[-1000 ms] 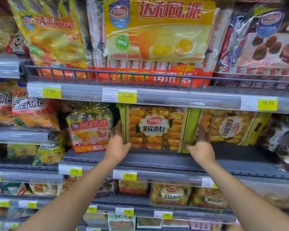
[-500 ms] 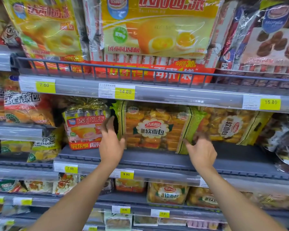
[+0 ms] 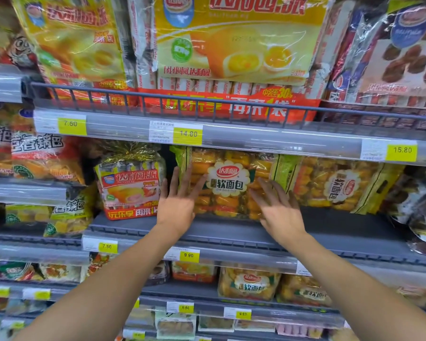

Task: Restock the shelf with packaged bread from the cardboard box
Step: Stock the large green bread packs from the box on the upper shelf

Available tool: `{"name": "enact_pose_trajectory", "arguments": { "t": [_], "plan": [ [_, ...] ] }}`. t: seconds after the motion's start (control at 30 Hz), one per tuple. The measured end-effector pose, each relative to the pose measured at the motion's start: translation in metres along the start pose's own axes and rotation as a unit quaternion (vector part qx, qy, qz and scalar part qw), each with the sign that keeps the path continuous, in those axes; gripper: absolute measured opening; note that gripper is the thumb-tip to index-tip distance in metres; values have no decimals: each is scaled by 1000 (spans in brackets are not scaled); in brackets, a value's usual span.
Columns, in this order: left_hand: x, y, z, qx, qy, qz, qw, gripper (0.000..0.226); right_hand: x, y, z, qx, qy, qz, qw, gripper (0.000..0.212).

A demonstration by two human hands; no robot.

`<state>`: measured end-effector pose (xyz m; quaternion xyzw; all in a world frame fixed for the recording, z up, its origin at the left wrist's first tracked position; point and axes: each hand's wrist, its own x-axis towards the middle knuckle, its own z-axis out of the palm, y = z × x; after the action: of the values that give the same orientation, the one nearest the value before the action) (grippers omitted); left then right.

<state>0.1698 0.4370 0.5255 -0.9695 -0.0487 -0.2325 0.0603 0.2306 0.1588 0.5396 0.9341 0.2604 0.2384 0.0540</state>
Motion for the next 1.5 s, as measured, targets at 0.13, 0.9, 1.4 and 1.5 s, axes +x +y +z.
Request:
{"name": "enact_pose_trajectory", "arguments": {
  "t": [0.13, 0.9, 1.4, 1.5],
  "plan": [
    [7, 2, 5, -16, -19, -11, 1000, 119, 5, -1, 10, -17, -13, -5, 1000, 107],
    [36, 1, 10, -115, -106, -35, 987, 111, 37, 10, 39, 53, -16, -17, 998, 104],
    [-24, -3, -42, -27, -91, -1, 996, 94, -16, -3, -22, -22, -46, 10, 999, 73],
    [-52, -5, -57, -25, -64, 24, 997, 86, -43, -9, -41, -30, -45, 15, 998, 65]
  ]
}}
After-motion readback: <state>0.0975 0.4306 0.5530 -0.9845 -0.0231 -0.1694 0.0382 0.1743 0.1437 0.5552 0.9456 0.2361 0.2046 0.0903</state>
